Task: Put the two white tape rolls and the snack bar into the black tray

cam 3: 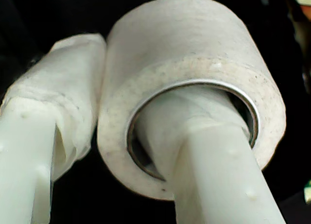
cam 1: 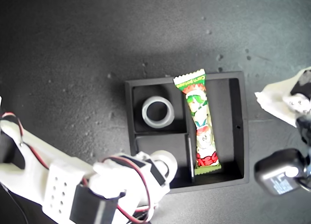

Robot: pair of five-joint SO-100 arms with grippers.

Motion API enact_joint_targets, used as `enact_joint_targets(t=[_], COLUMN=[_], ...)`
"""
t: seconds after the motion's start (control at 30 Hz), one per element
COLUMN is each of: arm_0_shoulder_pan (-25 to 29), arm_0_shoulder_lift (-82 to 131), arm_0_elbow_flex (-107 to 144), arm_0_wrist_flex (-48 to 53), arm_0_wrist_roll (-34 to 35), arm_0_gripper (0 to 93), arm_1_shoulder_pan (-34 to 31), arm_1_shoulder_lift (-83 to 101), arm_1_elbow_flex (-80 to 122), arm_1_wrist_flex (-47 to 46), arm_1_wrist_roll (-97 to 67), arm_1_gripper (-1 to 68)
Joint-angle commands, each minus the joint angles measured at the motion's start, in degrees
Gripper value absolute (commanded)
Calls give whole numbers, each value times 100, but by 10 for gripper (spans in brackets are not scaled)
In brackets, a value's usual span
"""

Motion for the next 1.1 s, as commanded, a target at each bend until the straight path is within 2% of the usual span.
enact_joint_targets(t=[0.0,0.07,0.23,0.3,0.43,0.53,0.8,1.07], arm_0_shoulder_pan=[149,202,255,246,44,-237,-1204,-1679], arm_0_shoulder_lift=[70,132,220,519,2074,3445,6557,9817], arm_0_elbow_flex=[-105,105,35,229,1854,3173,6557,11153], arm_0_wrist_flex=[97,97,97,105,105,97,-299,-2232], arm_0_wrist_roll=[-290,-457,-466,-448,-563,-624,-545,-413], arm_0_gripper=[151,203,248,212,52,7,1,1], arm_1_shoulder_pan=[9,18,105,123,281,343,501,712], arm_1_shoulder_lift=[158,185,457,721,1969,3340,6820,8930], arm_1_elbow_flex=[-343,-457,-237,70,1248,2646,7506,10731], arm_1_wrist_flex=[70,70,79,79,70,-352,-2312,-2865], arm_1_wrist_roll=[387,404,396,483,888,1266,2197,2637], arm_1_gripper=[-5,-5,-5,-5,-5,-5,-6,-6])
